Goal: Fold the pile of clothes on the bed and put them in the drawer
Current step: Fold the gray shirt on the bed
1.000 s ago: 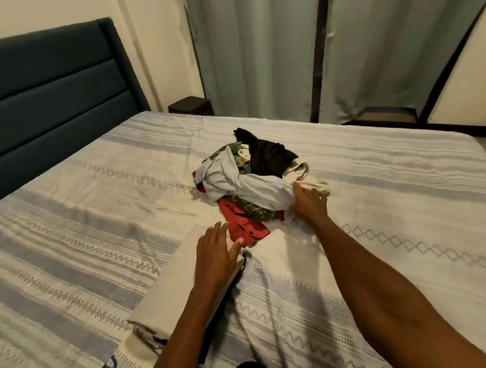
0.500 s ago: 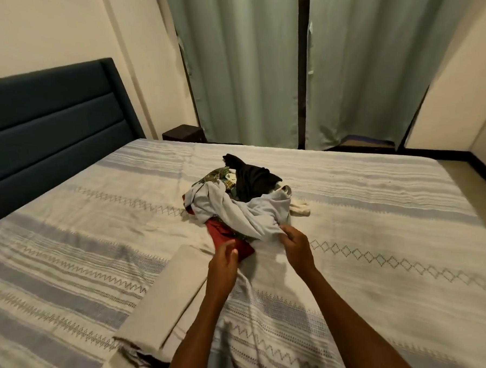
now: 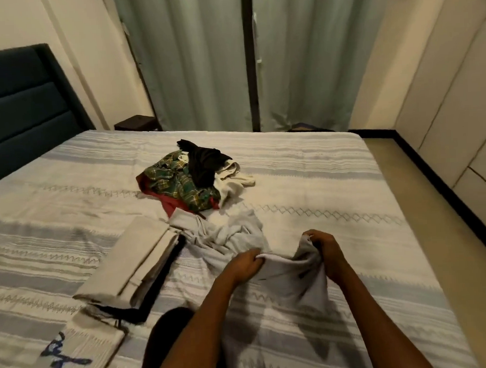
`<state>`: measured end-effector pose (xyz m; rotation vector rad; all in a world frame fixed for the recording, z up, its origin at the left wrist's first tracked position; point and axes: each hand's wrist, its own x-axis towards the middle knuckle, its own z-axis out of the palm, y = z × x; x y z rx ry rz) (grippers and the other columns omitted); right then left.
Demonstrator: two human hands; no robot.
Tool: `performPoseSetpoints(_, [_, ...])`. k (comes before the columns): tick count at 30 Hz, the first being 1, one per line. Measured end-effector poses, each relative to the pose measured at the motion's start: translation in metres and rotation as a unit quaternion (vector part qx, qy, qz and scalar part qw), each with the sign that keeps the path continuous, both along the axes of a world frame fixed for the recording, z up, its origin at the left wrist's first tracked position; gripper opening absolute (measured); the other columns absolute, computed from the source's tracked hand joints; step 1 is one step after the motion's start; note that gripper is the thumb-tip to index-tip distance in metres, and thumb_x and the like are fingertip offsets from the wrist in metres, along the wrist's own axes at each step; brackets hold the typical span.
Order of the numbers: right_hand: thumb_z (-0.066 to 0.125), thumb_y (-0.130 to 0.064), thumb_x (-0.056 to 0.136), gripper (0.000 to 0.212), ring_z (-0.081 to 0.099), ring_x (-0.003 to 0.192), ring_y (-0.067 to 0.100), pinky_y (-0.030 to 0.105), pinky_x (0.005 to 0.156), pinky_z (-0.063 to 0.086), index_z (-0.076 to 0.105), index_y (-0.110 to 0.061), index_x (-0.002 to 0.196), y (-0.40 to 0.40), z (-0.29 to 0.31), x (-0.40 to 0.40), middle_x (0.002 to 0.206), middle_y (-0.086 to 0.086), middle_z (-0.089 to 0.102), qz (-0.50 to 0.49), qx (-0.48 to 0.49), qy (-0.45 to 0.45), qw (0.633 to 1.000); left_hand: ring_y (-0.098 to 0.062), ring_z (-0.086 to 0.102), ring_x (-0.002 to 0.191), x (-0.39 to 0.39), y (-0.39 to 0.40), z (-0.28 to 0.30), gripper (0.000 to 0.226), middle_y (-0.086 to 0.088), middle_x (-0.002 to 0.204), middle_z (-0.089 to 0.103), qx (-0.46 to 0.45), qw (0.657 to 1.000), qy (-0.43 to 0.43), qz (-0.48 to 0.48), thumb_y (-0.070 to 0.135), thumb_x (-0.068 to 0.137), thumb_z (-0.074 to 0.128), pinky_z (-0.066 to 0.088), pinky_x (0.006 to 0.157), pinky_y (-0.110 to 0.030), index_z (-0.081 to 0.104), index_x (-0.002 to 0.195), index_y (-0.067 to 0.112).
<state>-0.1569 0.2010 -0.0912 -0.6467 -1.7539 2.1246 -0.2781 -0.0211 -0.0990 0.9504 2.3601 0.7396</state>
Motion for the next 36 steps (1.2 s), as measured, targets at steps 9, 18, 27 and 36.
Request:
performPoseSetpoints(9, [0.057, -0.006, 0.097, 0.020, 0.069, 0.101, 0.033, 0.044, 0.090, 0.056, 0.075, -0.007, 0.103, 0.084, 0.023, 0.142, 0.108, 0.017, 0.074, -0.183, -0.029, -0.022, 0.982, -0.024, 0.057, 0.100, 0.091, 0.124, 0.049, 0.047, -0.016, 0.108, 0.062, 0.231, 0.971, -0.068, -0.001, 0.041, 0.097, 0.043, 0.044, 0.095, -0.041, 0.060, 0.106, -0.002])
performPoseSetpoints(18, [0.050, -0.074, 0.088, 0.069, 0.063, 0.080, 0.016, 0.033, 0.075, 0.049, 0.071, -0.009, 0.085, 0.120, 0.116, 0.178, 0.091, 0.002, 0.071, -0.039, 0.308, -0.243, 0.919, -0.013, 0.053, 0.081, 0.079, 0.185, 0.154, 0.028, -0.003, 0.088, 0.061, 0.351, 0.928, -0.112, 0.052, 0.015, 0.103, 0.044, 0.043, 0.083, -0.033, 0.057, 0.078, 0.017])
performPoseSetpoints(27, [0.071, -0.028, 0.089, 0.042, 0.068, 0.104, 0.024, 0.034, 0.087, 0.057, 0.062, -0.006, 0.124, 0.153, 0.255, 0.188, 0.116, 0.013, 0.070, 0.117, 0.071, -0.039, 0.990, -0.022, 0.064, 0.084, 0.021, 0.182, 0.247, 0.021, -0.007, 0.085, 0.071, 0.411, 0.875, -0.229, 0.111, 0.012, 0.092, 0.052, 0.049, 0.085, -0.036, 0.071, 0.083, 0.011])
performPoseSetpoints(36, [0.050, -0.005, 0.103, 0.028, 0.069, 0.102, 0.016, 0.018, 0.085, 0.053, 0.054, -0.003, 0.130, 0.089, 0.196, 0.120, 0.110, 0.008, 0.065, -0.055, 0.058, 0.086, 0.993, -0.017, 0.062, 0.078, 0.025, 0.157, 0.150, 0.017, 0.000, 0.088, 0.067, 0.304, 0.945, 0.083, 0.086, 0.029, 0.076, 0.052, 0.048, 0.071, -0.033, 0.061, 0.089, 0.027])
